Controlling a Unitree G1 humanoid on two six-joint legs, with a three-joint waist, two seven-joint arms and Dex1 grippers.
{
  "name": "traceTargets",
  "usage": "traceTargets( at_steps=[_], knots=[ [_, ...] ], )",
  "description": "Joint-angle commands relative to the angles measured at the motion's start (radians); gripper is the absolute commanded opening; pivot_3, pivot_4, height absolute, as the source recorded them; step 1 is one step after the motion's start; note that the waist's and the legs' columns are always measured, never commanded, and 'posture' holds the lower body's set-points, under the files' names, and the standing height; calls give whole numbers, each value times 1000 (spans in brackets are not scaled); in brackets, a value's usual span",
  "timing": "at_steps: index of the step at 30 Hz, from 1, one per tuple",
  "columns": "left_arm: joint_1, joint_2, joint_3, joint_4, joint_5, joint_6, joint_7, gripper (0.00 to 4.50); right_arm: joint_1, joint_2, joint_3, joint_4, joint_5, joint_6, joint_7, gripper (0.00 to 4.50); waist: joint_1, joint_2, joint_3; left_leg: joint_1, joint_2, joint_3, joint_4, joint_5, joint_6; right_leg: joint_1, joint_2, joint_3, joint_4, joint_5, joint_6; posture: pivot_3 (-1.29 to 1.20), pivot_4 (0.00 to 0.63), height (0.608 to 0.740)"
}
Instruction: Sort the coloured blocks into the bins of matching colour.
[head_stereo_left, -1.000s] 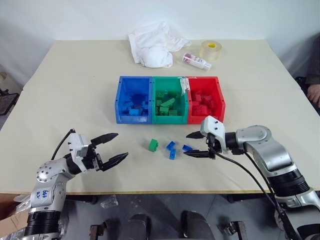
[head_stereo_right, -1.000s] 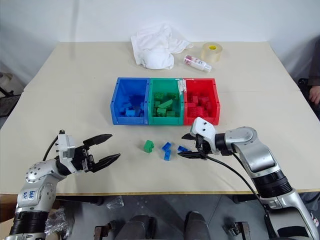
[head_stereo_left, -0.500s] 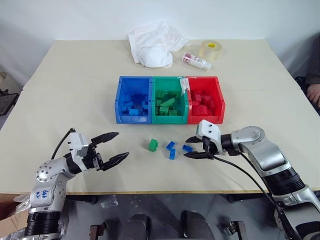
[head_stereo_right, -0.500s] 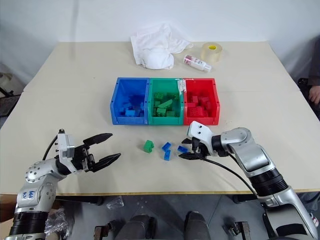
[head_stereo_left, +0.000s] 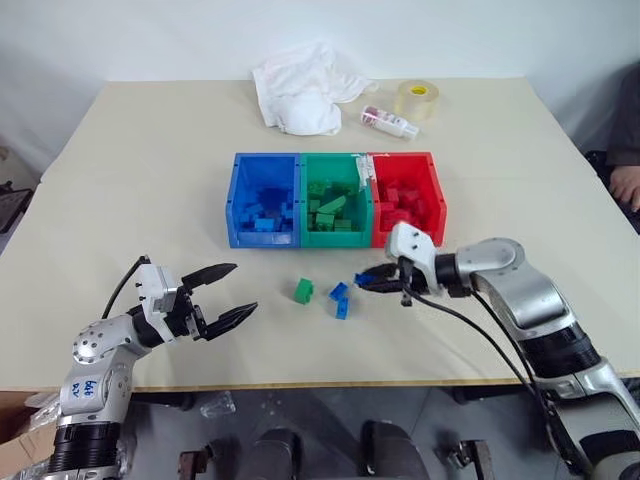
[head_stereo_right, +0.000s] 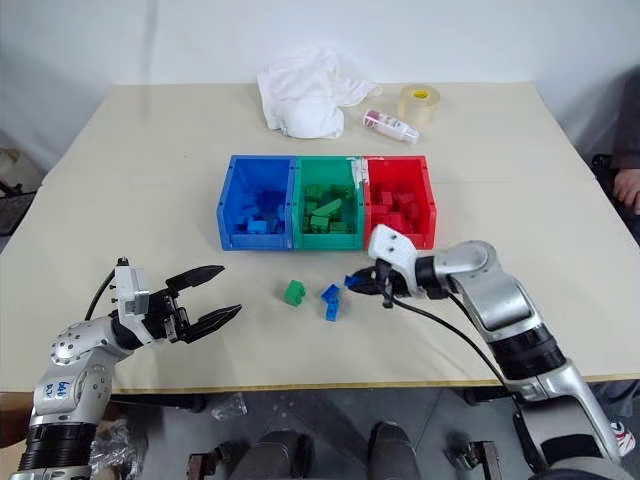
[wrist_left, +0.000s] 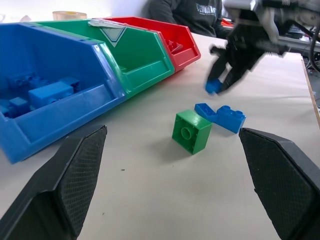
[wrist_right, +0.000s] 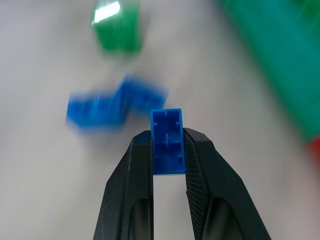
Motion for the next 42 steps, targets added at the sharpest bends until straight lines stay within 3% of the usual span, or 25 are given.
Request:
traceTargets(
  at_steps=[1,8,11,14,19,21,29,33,39,42],
  knots=[
    [-4,3,10,-28,-22,-4,1,4500,-136,98,-33,74,28,-29,-38,448,-4,0,0,0,0,0,0,0,0,0,0,0,0,0,0,0,150,740],
    [-32,-3,-1,-15,-17,-8,3,4500,-458,370,-33,570,-64,-319,-166,448,-25,0,0,0,-1,-2,0,0,0,-1,0,-1,3,0,0,0,150,740],
    [-37,-6,-5,-14,-15,-12,5,4500,-572,454,-59,809,-97,-449,-246,1469,-33,0,0,0,-1,-3,-2,0,0,-2,0,-1,5,0,-1,0,150,740],
    [-36,-9,-6,-16,-15,-15,6,4500,-617,486,-80,916,-102,-530,-259,2546,-38,0,0,1,-2,-6,-2,0,0,-1,0,-2,6,0,-1,0,150,740],
    [-28,-10,-4,-19,-16,-18,7,4500,-607,478,-100,922,-99,-574,-211,4249,-53,0,0,0,-3,-7,-3,0,0,-1,0,-2,6,0,-1,0,150,740],
    [-29,-11,-6,-14,-15,-20,4,4500,-581,457,-102,879,-93,-567,-180,4462,-55,0,0,1,-2,-7,-3,0,-1,-1,0,-2,6,0,-1,0,150,740],
    [-74,-15,-24,50,-8,-32,-28,4500,-245,222,-102,294,26,-301,50,4462,-38,0,0,-1,-4,-9,-1,0,0,0,-1,-2,5,0,-1,0,150,740],
    [-101,4,-25,106,-4,-43,-68,4500,34,-50,-169,-78,149,-90,173,4462,-13,0,0,-1,-3,-8,0,0,0,0,0,-2,5,0,-1,0,150,740],
    [-112,33,-8,157,-7,-60,-115,4500,315,-318,-312,-292,218,47,182,4462,5,0,0,-1,0,2,0,0,0,1,0,0,-2,0,0,0,150,740],
    [-114,39,-4,166,-6,-62,-125,4500,397,-375,-341,-341,235,62,178,4462,8,0,0,0,1,1,0,0,0,1,0,-1,-2,0,0,0,150,740]
  ],
)
